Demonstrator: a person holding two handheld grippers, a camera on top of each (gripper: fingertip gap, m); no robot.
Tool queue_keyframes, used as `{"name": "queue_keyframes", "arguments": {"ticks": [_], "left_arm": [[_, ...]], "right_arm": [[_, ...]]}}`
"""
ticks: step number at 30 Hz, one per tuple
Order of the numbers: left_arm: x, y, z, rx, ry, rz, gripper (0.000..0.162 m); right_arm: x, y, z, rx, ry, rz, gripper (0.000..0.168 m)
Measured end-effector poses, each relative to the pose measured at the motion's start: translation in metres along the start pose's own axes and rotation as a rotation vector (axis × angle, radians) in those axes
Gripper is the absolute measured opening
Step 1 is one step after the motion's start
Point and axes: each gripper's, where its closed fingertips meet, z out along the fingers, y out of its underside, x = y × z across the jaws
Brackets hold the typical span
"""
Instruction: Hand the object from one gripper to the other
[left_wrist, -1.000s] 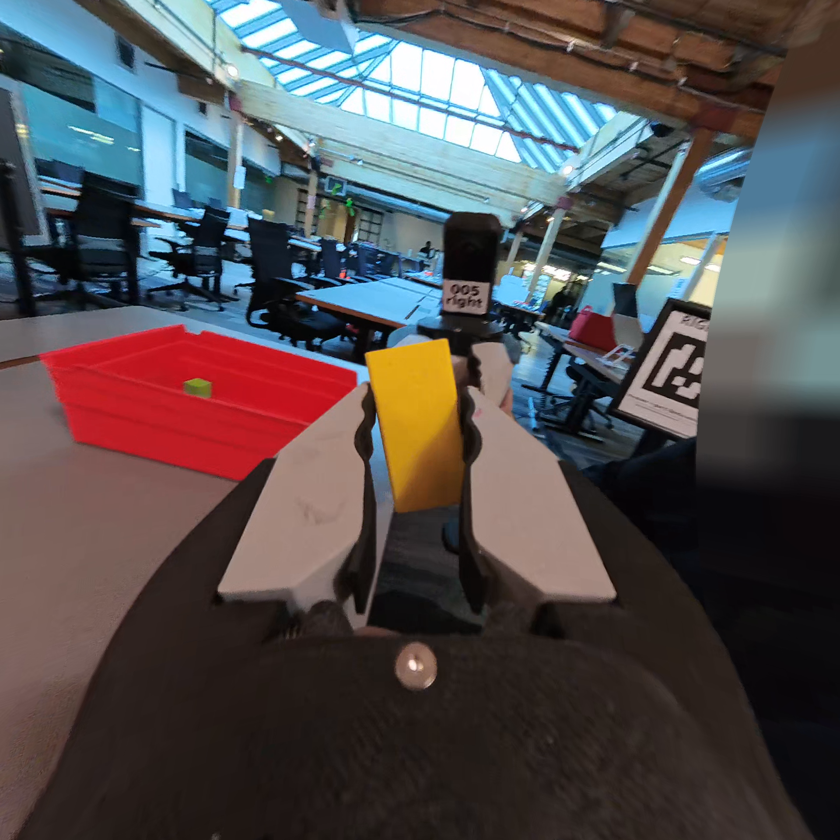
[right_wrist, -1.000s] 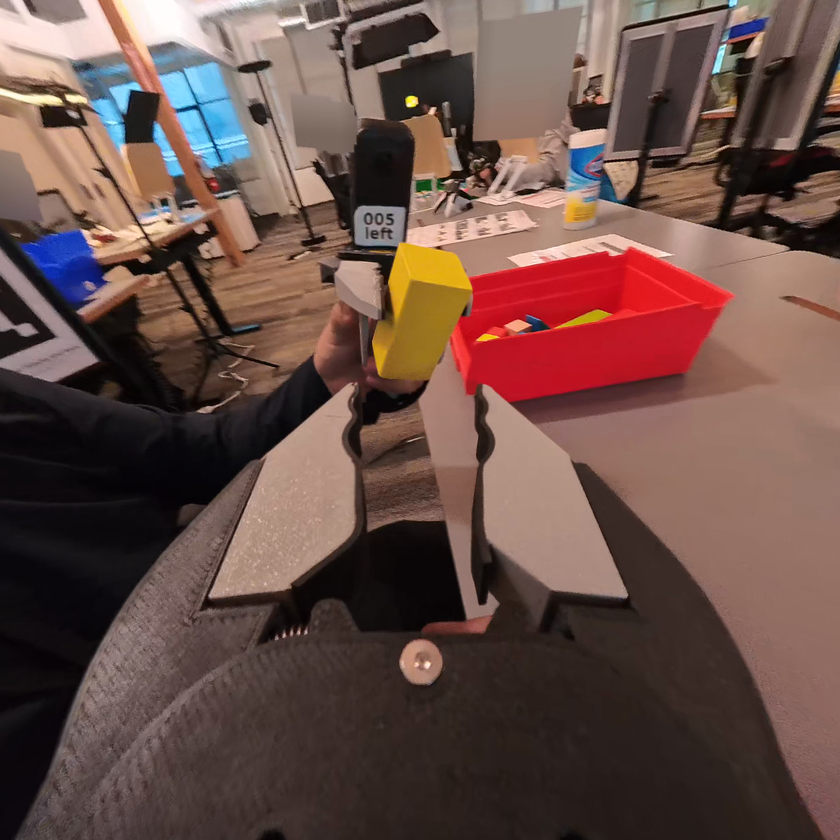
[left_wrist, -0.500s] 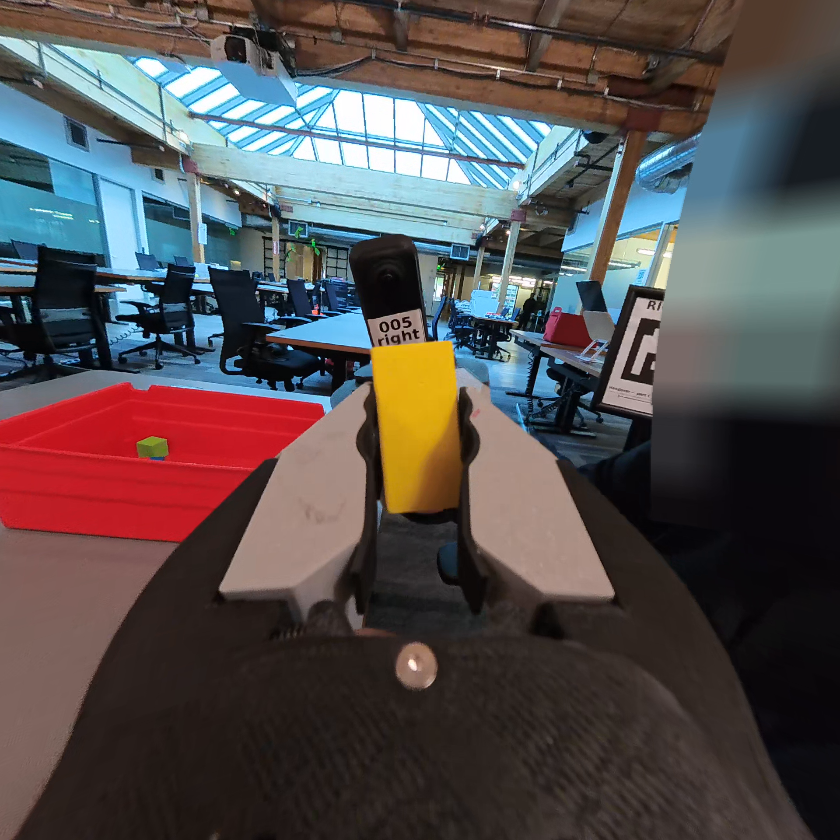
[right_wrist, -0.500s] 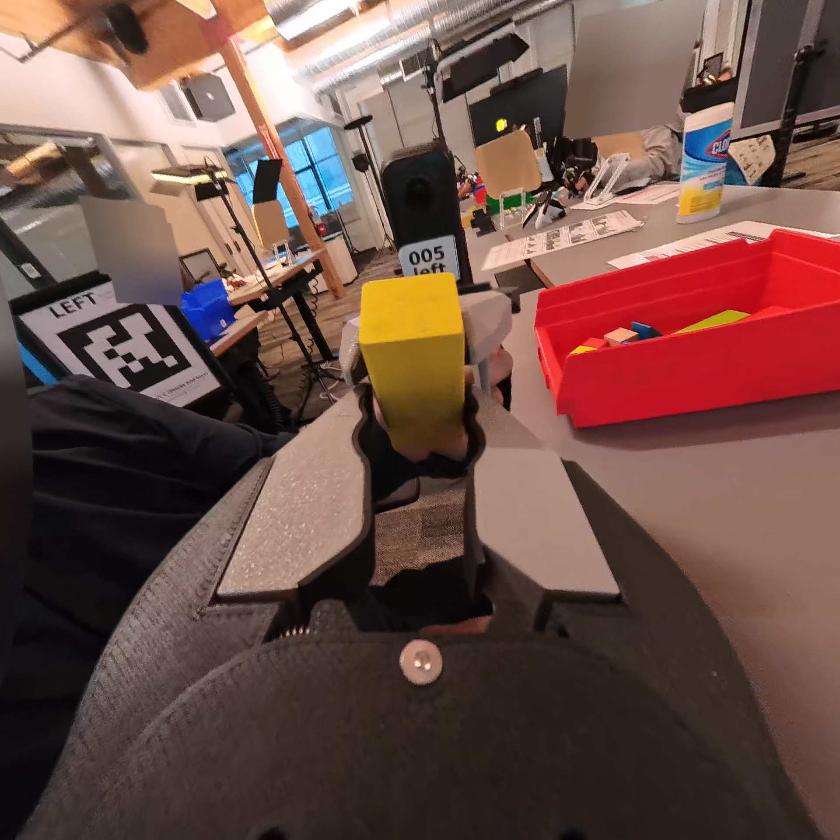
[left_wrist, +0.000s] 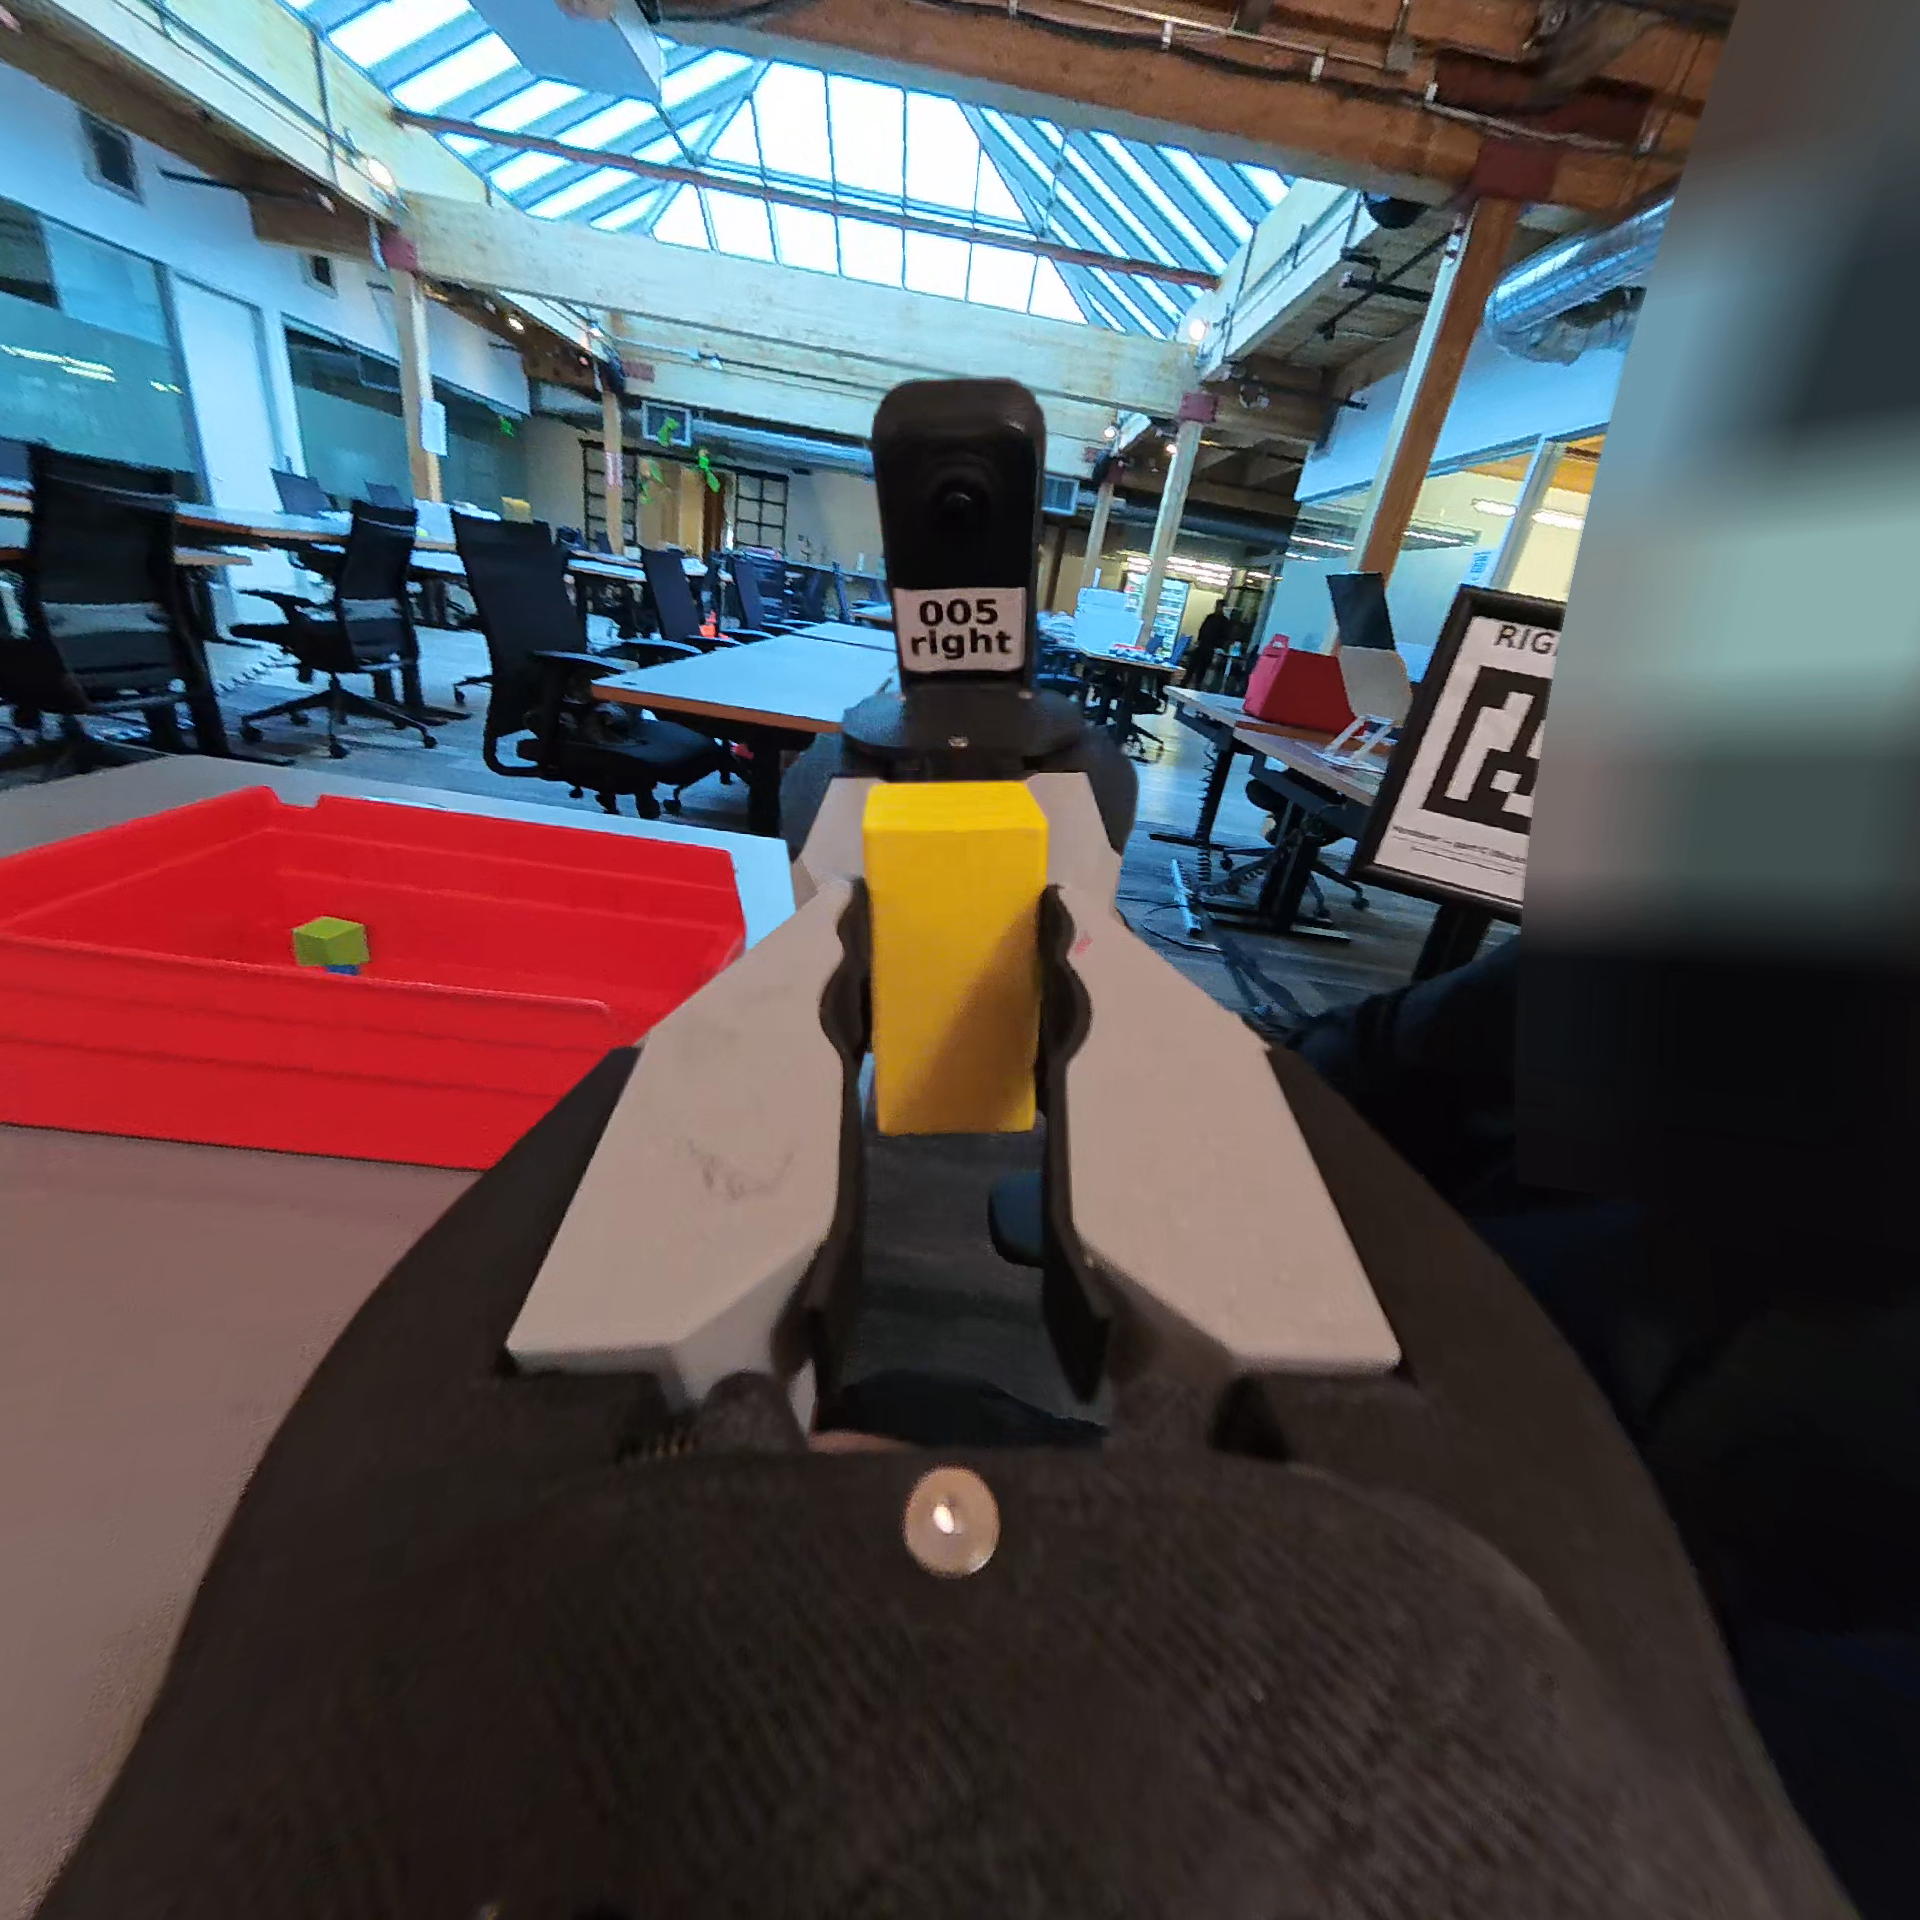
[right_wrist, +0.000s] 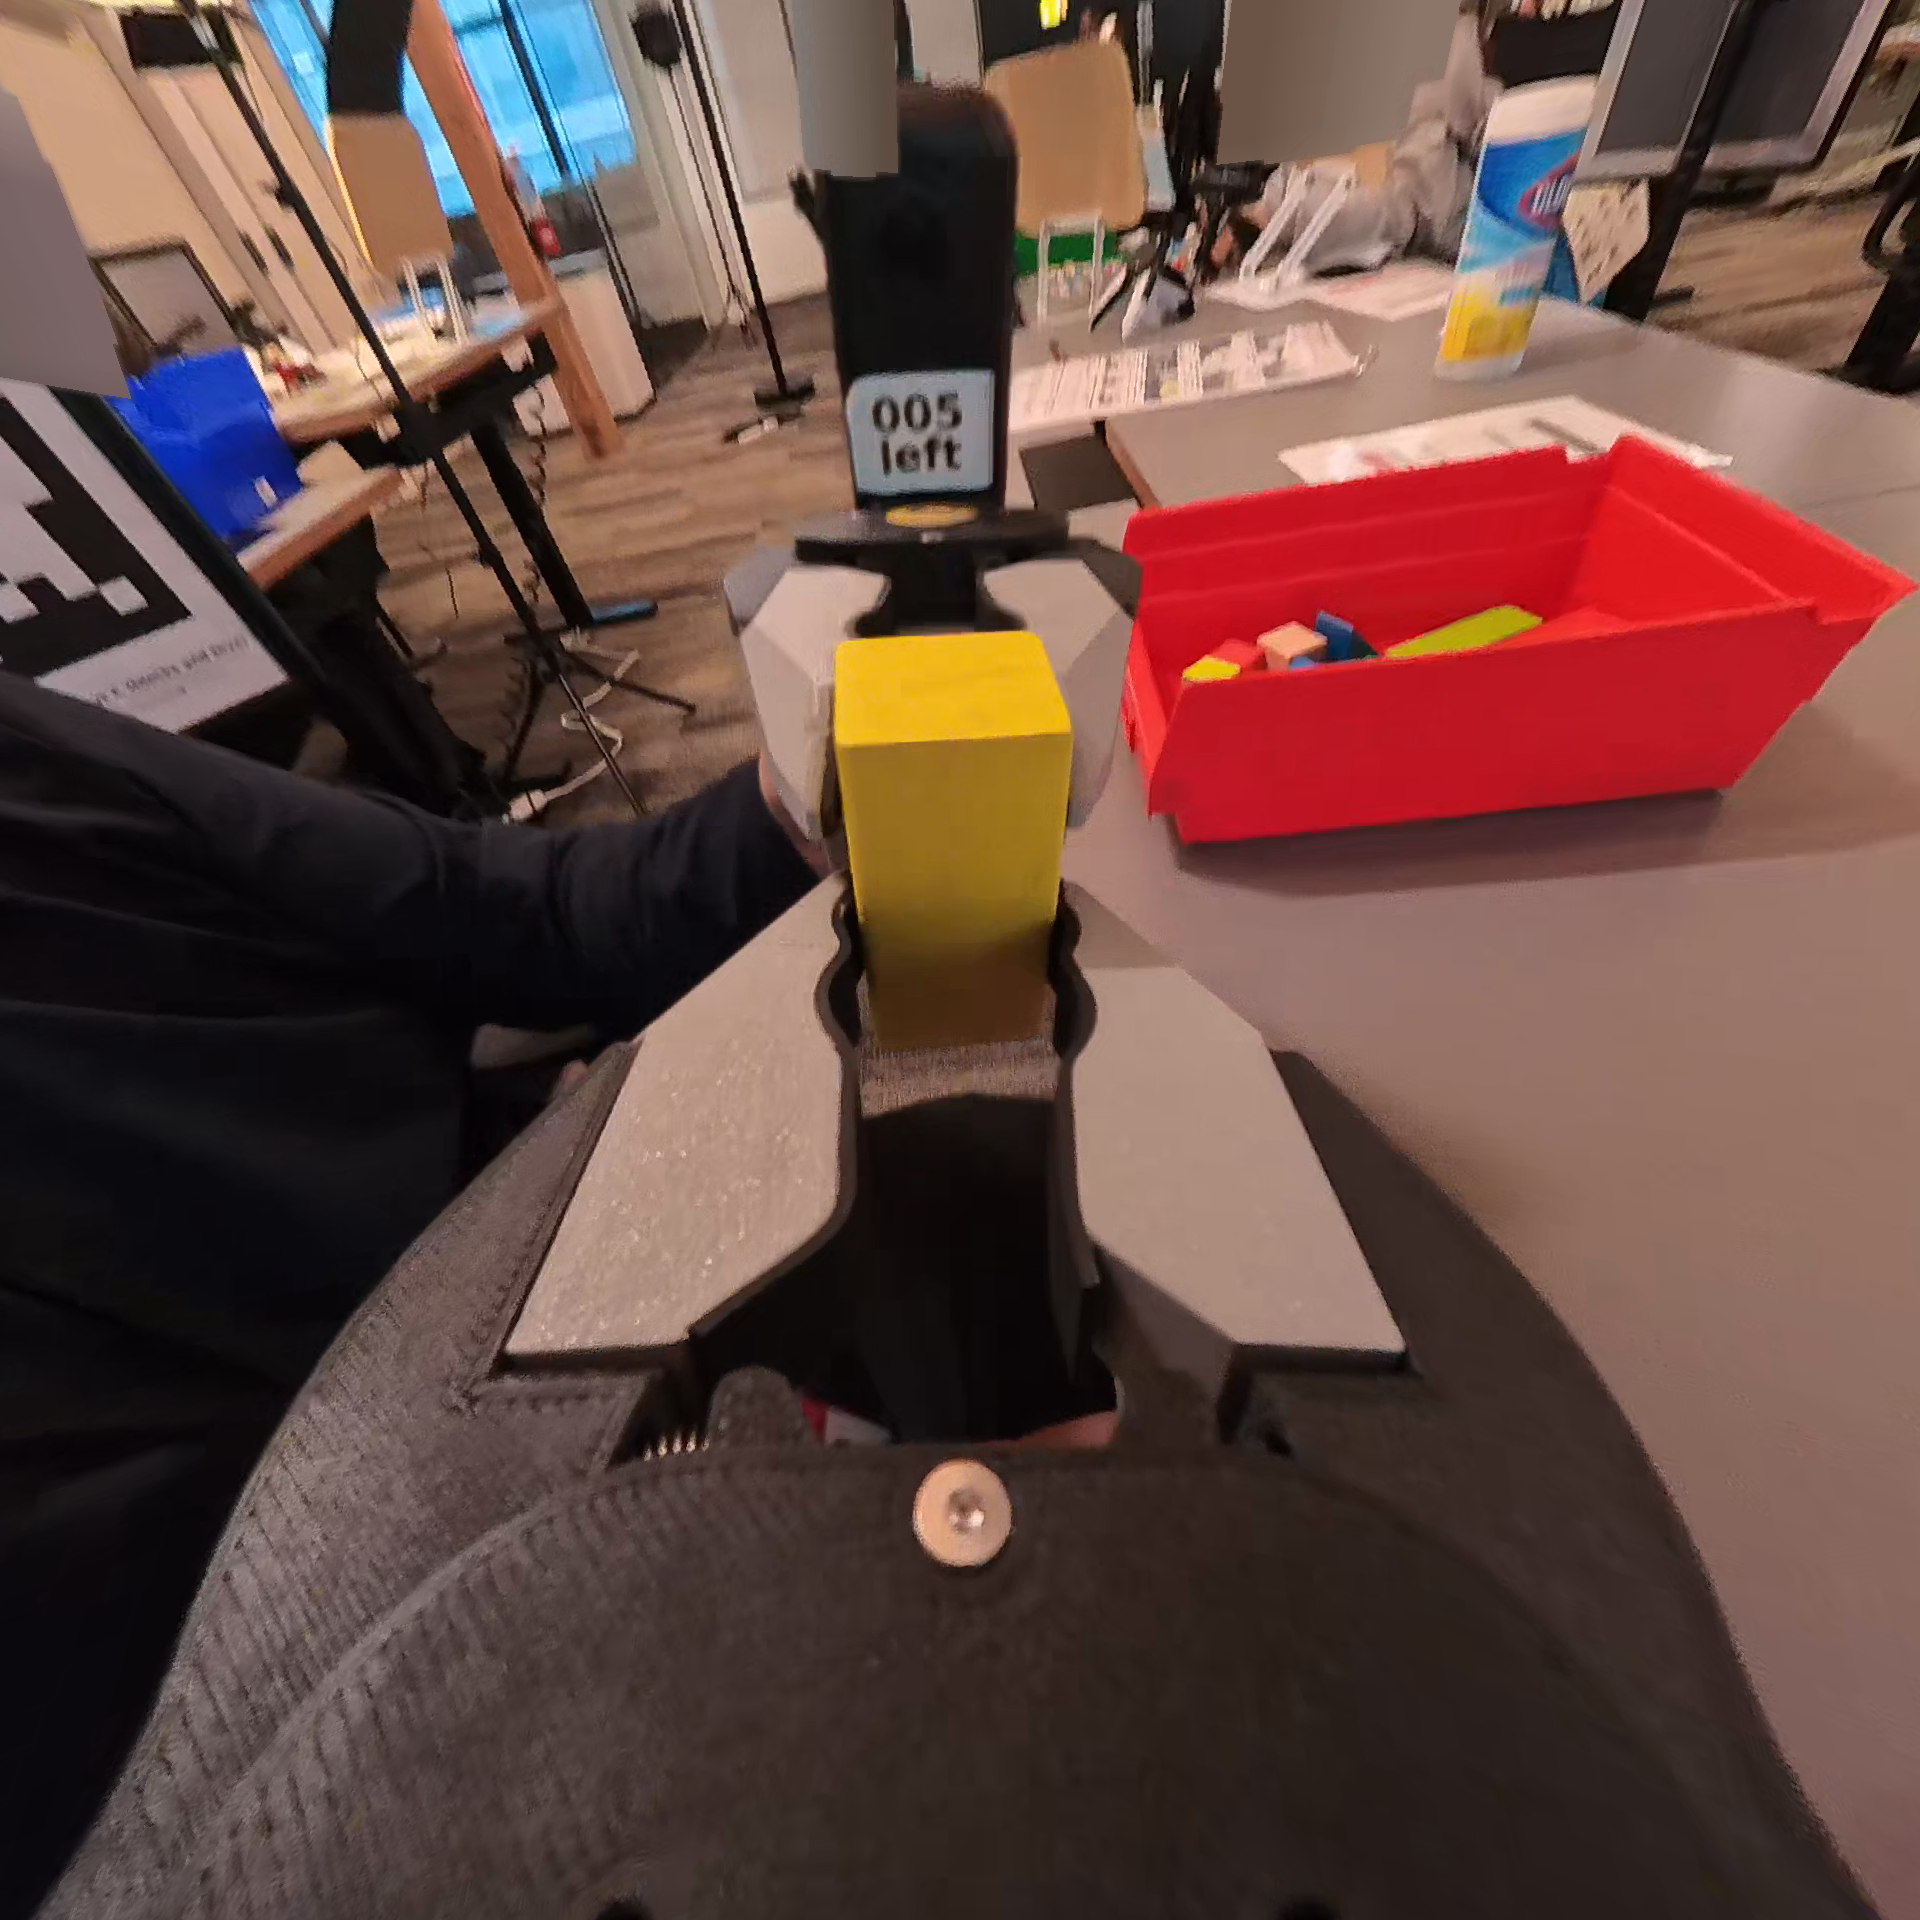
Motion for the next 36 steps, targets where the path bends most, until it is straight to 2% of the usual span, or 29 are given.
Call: {"name": "queue_keyframes", "arguments": {"ticks": [6,10,16,20,23,26,33,36], "left_arm": [[0.002,0.016,0.006,-0.066,0.053,-0.074,0.034],[0.002,0.024,0.010,-0.103,0.058,-0.091,0.034],[0.002,0.012,0.007,-0.079,-0.012,-0.021,0.033],[0.004,0.002,0.005,-0.031,-0.029,0.012,0.033],[0.005,-0.001,0.004,-0.008,-0.034,0.016,0.033],[0.004,-0.004,0.003,0.018,-0.033,0.011,0.033],[-0.002,0.001,0.003,0.008,-0.009,-0.102,0.034],[-0.017,0.004,-0.005,-0.028,-0.079,-0.166,0.033]], "right_arm": [[0.000,0.022,-0.003,-0.139,0.009,-0.008,0.033],[0.000,0.029,-0.001,-0.172,0.003,-0.006,0.033],[-0.002,0.015,0.000,-0.070,-0.053,0.011,0.034],[0.000,0.006,0.003,-0.010,-0.024,-0.051,0.043],[-0.004,-0.001,0.005,0.030,-0.033,-0.070,0.034],[-0.004,-0.003,0.007,0.040,-0.020,-0.075,0.033],[0.002,0.002,0.005,0.002,-0.009,-0.022,0.033],[0.018,0.003,-0.006,-0.008,0.059,-0.023,0.033]]}}
